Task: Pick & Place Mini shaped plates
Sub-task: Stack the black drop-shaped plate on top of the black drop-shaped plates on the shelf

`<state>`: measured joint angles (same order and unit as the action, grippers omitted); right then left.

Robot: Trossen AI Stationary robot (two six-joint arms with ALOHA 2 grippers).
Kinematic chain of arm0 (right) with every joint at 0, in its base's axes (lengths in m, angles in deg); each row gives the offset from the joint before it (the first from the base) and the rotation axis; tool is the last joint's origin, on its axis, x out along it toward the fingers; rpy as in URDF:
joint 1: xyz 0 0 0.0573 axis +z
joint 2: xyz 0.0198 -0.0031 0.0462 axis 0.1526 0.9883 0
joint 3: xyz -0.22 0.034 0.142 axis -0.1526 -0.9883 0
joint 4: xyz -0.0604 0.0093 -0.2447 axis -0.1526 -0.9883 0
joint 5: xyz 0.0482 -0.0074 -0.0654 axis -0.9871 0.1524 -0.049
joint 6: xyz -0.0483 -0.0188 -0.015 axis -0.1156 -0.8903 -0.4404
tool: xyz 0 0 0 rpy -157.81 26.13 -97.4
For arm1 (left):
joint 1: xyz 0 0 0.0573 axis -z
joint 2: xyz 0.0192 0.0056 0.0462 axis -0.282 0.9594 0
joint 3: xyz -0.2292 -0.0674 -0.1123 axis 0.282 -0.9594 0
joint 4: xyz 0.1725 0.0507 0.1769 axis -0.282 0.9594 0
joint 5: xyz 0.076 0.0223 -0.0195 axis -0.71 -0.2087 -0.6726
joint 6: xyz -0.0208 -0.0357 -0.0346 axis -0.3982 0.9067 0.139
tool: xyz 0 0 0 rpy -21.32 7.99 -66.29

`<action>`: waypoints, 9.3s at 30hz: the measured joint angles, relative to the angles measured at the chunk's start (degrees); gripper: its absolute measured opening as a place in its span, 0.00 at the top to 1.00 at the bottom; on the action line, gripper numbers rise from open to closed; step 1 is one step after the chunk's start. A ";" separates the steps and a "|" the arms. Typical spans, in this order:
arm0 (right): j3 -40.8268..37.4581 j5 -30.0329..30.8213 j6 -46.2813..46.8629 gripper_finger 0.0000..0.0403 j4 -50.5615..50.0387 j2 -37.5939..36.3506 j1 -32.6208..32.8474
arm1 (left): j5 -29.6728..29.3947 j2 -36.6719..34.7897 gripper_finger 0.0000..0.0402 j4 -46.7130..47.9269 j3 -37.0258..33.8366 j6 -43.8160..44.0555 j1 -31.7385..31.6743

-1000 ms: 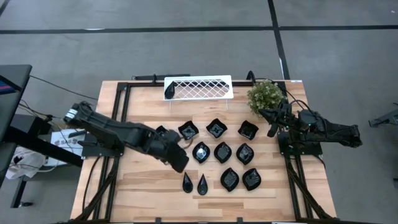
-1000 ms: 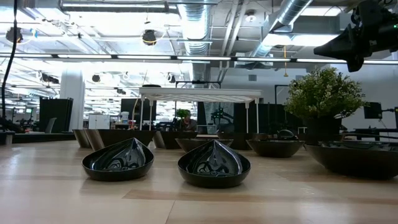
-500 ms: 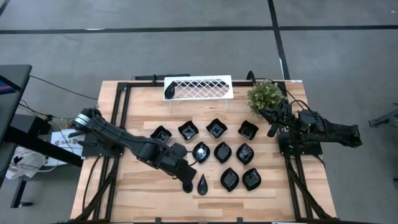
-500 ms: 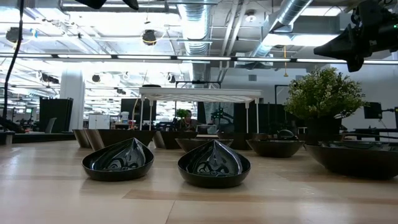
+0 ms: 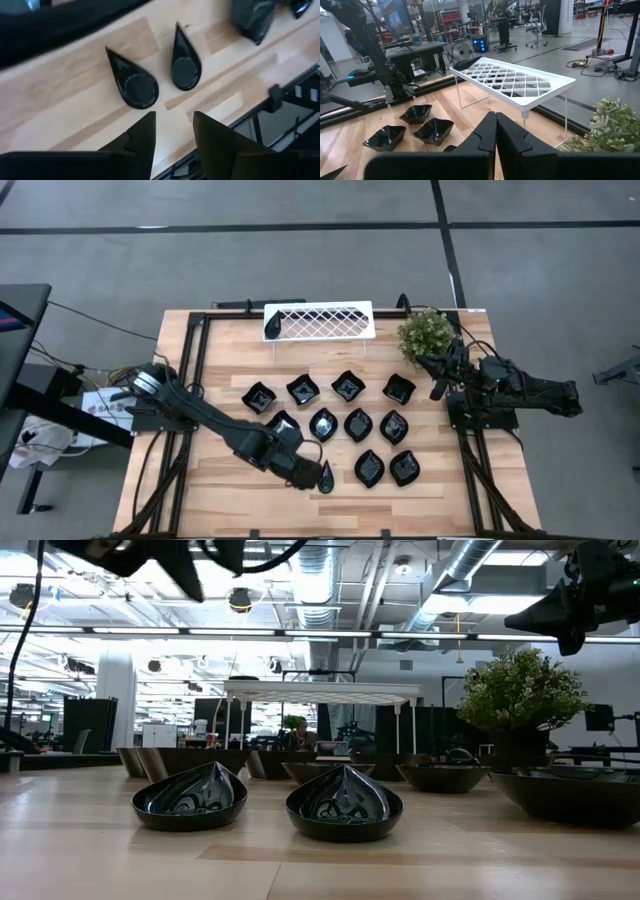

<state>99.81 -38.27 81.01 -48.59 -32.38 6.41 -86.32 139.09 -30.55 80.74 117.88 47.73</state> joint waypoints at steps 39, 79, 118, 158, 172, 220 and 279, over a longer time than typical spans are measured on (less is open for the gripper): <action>0.00 -0.04 -0.02 1.00 -0.40 0.01 0.00 | 2.28 8.63 0.67 -6.87 -7.17 10.40 -2.85; 0.00 -0.02 -0.09 1.00 -0.43 0.00 -0.02 | 0.13 2.80 0.67 -17.48 -17.58 9.76 -3.44; 0.00 -0.01 -0.07 1.00 -0.37 0.01 -0.01 | 0.75 5.18 0.73 -20.99 -17.77 10.54 -2.83; -0.01 -0.02 -0.07 1.00 -1.76 0.00 -0.02 | -6.99 -3.31 0.98 -18.00 -17.79 7.12 -2.37; 0.01 -0.01 -0.07 1.00 -1.76 -0.01 -0.02 | -19.86 -19.17 0.98 -15.88 -17.73 -10.24 -8.72; -0.01 -0.02 -0.06 1.00 -1.76 0.01 -0.02 | -1.95 -31.54 0.99 -15.84 -17.73 -73.98 -54.26; 0.01 0.00 -0.07 1.00 -1.71 0.00 -0.02 | 20.99 -23.17 0.99 -12.45 -16.79 -95.07 -77.58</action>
<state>99.82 -38.27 80.94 -50.30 -32.39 6.39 -65.33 115.92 -43.00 63.96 22.81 -29.86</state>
